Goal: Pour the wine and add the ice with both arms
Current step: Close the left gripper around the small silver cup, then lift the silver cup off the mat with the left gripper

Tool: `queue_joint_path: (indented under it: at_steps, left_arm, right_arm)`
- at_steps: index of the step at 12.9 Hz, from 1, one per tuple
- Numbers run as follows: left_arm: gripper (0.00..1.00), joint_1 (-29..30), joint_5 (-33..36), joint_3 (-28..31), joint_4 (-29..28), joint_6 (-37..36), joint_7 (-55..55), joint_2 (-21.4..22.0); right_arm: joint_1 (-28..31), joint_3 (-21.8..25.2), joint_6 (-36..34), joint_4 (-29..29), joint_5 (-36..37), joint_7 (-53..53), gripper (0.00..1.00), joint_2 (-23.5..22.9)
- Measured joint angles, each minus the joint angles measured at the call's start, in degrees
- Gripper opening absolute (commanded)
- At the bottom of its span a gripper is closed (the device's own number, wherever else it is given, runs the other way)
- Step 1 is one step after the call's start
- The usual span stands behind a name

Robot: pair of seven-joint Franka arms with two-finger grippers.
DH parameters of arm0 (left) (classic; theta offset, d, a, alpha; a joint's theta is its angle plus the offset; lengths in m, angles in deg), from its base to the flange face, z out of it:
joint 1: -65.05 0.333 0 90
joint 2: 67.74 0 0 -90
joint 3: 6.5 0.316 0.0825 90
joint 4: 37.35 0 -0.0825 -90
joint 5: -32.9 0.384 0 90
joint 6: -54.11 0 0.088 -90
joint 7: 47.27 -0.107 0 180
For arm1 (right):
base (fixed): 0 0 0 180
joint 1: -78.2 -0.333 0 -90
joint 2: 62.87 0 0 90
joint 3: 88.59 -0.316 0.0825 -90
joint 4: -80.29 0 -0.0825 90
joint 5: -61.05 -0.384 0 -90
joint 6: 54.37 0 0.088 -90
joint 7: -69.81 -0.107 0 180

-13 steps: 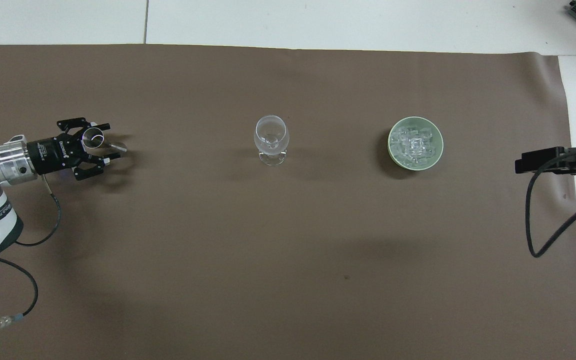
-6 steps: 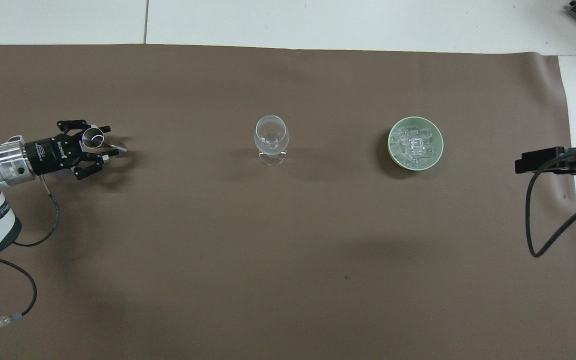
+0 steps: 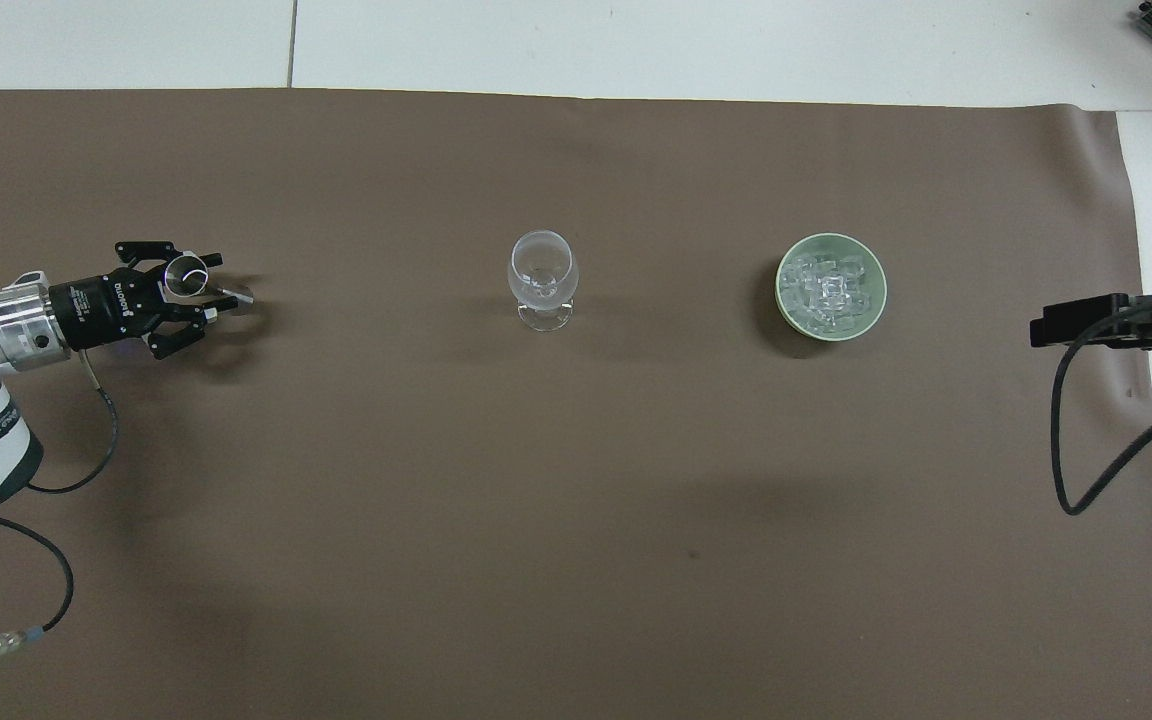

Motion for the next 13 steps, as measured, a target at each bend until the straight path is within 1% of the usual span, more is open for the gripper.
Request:
queue_joint_path:
  at_steps: [4,7,9,11,13]
  left_arm:
    - [0.46,0.01,0.00,0.02,0.00,0.00,0.00,0.00]
    - [0.39,0.01,0.00,0.05,0.00,0.00,0.00,0.00]
    - [0.31,0.02,0.00,0.07,0.00,0.00,0.00,0.00]
    - [0.29,0.03,0.00,0.08,0.00,0.00,0.00,0.00]
    - [0.18,0.03,0.00,0.08,0.00,0.00,0.00,0.00]
  right_arm:
    - [0.00,0.00,0.00,0.00,0.00,0.00,1.00,0.00]
    - [0.00,0.00,0.00,0.00,0.00,0.00,1.00,0.00]
    - [0.00,0.00,0.00,0.00,0.00,0.00,1.00,0.00]
    - [0.00,0.00,0.00,0.00,0.00,0.00,1.00,0.00]
    - [0.00,0.00,0.00,0.00,0.00,0.00,1.00,0.00]
